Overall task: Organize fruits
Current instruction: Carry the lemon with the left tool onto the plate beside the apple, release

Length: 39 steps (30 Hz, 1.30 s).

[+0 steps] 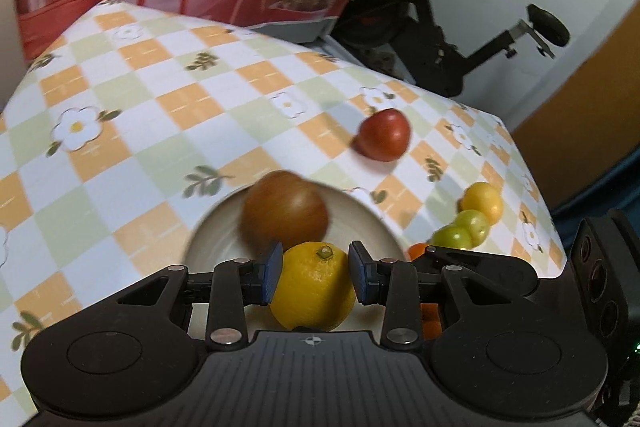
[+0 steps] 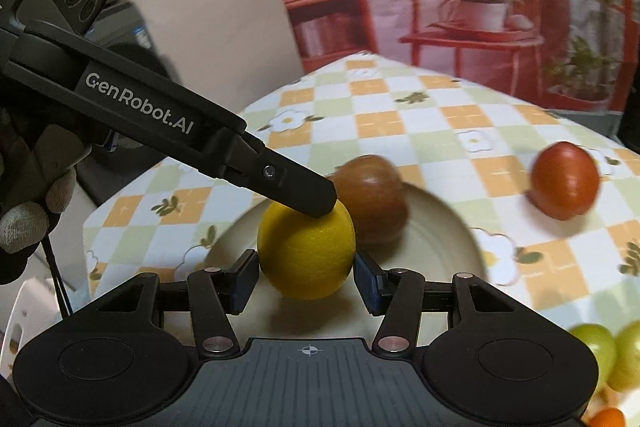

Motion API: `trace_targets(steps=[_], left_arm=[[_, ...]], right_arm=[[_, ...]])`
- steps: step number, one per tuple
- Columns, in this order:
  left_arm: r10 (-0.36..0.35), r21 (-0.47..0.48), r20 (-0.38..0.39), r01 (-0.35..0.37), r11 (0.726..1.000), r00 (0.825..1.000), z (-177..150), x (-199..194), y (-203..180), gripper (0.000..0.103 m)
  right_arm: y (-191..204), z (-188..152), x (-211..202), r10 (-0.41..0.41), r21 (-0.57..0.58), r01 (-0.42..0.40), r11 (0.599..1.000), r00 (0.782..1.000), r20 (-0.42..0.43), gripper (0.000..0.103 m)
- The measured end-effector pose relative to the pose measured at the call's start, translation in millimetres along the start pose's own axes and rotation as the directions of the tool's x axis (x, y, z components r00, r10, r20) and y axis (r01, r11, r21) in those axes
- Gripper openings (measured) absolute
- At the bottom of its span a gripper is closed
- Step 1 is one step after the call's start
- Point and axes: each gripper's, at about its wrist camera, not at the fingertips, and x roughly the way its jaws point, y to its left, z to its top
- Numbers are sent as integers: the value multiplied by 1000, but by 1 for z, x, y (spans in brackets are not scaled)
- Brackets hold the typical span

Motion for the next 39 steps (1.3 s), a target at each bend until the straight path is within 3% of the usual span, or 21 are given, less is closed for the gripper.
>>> trace_targets(steps=[6,19,39], left_arm=[[25,-18,14,-25,1000,1000,-7,-2,19,38],[61,-42,48,-59,997,997,-5,3,36,38],[130,-22,104,-129,991,986,2,7,35,39]], right_arm=[[7,5,20,31,-21,-32,999,999,-28,48],[8,16,44,17,-1,-17,1000,999,-35,48],[-2,7,26,8,51,-7,999,1000,-8,49]])
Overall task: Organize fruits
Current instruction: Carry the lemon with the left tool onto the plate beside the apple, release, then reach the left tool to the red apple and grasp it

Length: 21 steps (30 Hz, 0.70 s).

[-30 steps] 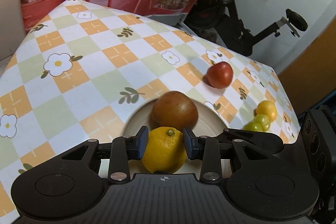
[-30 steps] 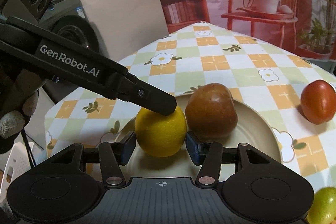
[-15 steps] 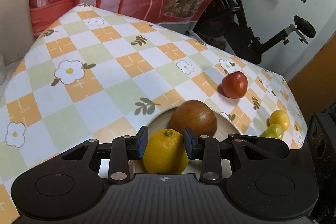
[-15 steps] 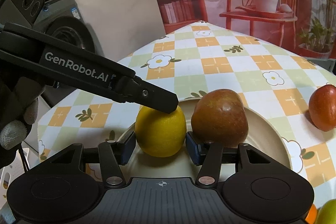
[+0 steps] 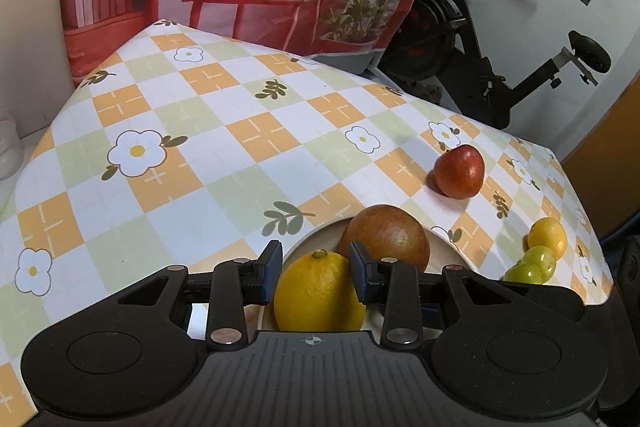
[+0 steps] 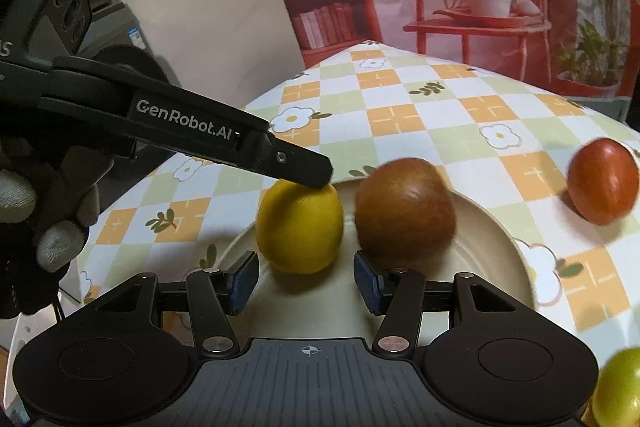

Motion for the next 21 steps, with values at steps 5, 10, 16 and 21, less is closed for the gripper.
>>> trace_targets(steps=[5,10,16,21], left_arm=[[8,-1,2,-8,1000,1000,1,3,-3,39],[28,-8,7,-28,1000,1000,2,4,-5,39],[57,3,27,-57,998,998,4,-1,-7,39],[75,12,79,-77,997,994,10,-13,-12,39]], right_arm=[[-13,-13,-15,-28,45,27,999,999,19,50],[-26,-24,-30,-67,78,64,995,997,46,50],[-38,-29,-52,-122,88,113,990,987,105,50],[-47,-32,-68,-161,94,148,985,975,155,50]])
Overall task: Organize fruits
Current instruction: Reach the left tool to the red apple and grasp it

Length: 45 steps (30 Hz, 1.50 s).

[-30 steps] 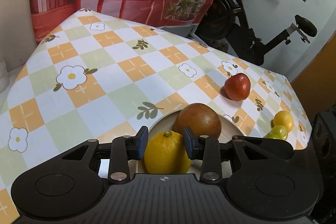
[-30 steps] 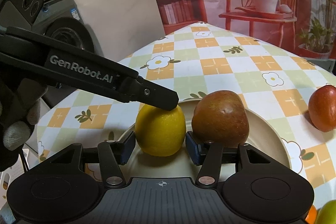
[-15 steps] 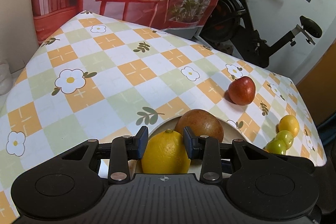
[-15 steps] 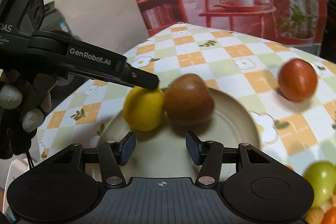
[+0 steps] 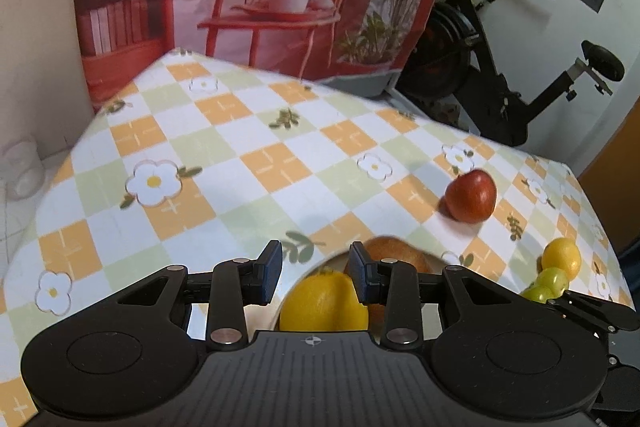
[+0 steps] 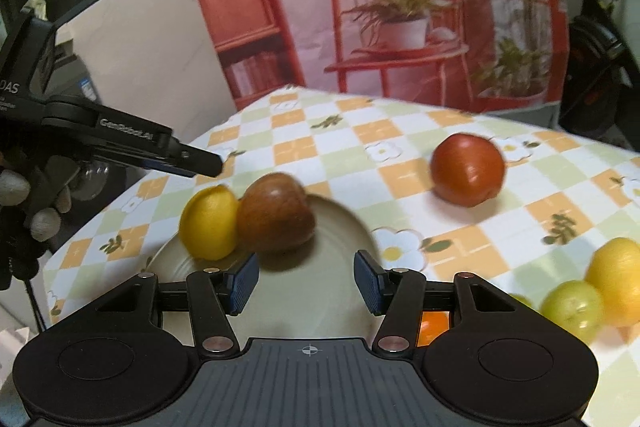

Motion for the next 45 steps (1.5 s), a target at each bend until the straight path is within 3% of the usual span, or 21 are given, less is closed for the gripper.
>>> trace_targets(steps=[11,19,24,31,34,45], left_arm=[[-12,55,112,6,998,994,24,-18,-37,39],[-29,117,178,8,993,984,47,-24,-69,39],[-37,126,209,10,992,977,58,-19,-83,40],[-68,141,152,46,989,986,65,14,-96,40],[-46,133,100,33,991,994,71,36,-96,40],[-94,23,-3,94,995,996,82,93,-90,39]], right_arm=[[-41,10,-22,-74,48,70,996,994,79,50],[-92,33,-45,-169,83,158,984,974,151,50],[-114,45,-45,-203,55,197,979,967,153,50],[-126,53,-26,-187,26,185,982,977,103,53],[-128,57,-14,-171,10,171,985,982,78,58],[-124,79,49,-103,-61,101,993,994,-30,70]])
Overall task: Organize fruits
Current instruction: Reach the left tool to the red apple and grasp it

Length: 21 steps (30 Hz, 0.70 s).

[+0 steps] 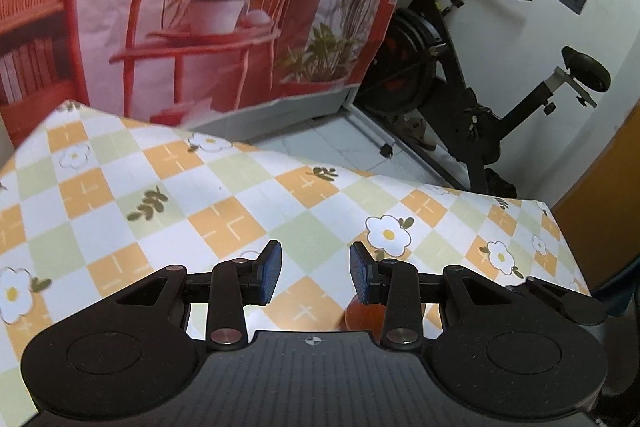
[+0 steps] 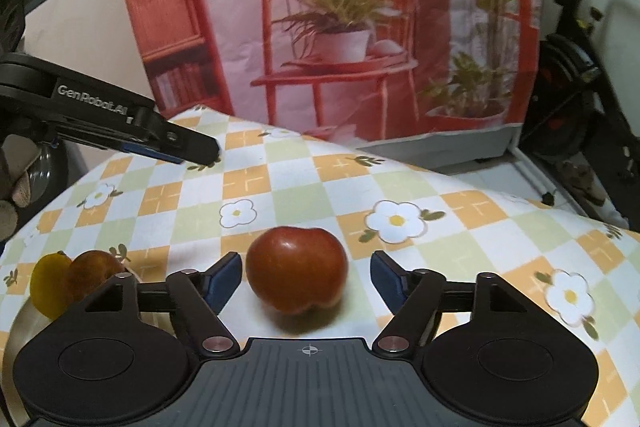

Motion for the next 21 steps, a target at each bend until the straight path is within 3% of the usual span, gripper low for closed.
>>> trace_targets(steps=[8,10,16,21], left_arm=[[-24,-40,-45,22,999,999,-1,19,1,39],[-31,-40,-51,28,999,998,-2,21,0,39],[-70,-40,-76,67,997,995,-4,28,-5,39],[-139,-18,-133,138,990,981,-10,37,-18,39]], right_arm=[[0,11,35,20,18,-19,1000,998,-67,72],[1,11,40,22,13,-21,1000,996,-84,67],[7,3,30,11,-35,-15,999,996,-88,65],[2,-8,14,29,-20,-30,999,996,-80,66]])
